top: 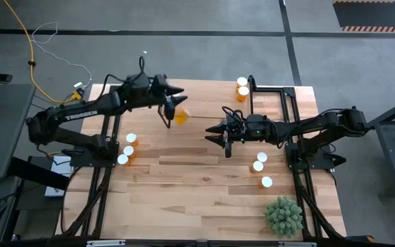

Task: Pick and place medicine bottles onto shelf by color
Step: Put the yellow pill bottle on the shelf

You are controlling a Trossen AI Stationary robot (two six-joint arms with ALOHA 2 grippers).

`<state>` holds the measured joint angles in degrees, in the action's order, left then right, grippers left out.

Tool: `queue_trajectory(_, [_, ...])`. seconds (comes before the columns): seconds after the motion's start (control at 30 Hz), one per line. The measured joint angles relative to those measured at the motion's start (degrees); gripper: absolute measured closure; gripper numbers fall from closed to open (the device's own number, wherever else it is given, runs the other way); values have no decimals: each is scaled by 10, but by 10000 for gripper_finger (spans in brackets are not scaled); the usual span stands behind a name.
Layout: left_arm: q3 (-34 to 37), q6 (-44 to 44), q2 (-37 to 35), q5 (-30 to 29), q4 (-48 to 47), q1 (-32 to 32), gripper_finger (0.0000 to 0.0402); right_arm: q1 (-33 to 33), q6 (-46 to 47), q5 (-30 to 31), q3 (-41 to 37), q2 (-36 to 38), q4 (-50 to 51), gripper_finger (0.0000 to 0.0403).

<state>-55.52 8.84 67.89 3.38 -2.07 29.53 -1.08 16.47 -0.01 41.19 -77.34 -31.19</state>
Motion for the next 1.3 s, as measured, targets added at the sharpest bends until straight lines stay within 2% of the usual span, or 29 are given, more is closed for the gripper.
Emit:
queue_trajectory(0.13, [32, 0, -28, 9, -4, -39, 229, 0, 0, 0, 0, 0, 0, 251])
queue_trajectory(0.3, [75, 8, -57, -4, -18, -121, 229, 0, -4, 0, 0, 0, 0, 251])
queue_trajectory(0.63, [163, 45, -55, -175, -46, -336, 228, 0, 0, 0, 0, 0, 0, 251])
queue_trajectory(0.83, [164, 50, -55, -230, -108, -435, 227, 0, 0, 0, 0, 0, 1, 251])
queue_trajectory(0.97, [164, 84, -55, -216, -136, -474, 203, 0, 0, 0, 0, 0, 1, 251])
queue_trajectory(1.17, [164, 167, -49, -147, -168, -509, 137, 0, 0, 0, 0, 0, 1, 251])
queue_trajectory(1.3, [164, 215, -35, -131, -166, -538, 102, 0, 0, 0, 0, 0, 1, 251])
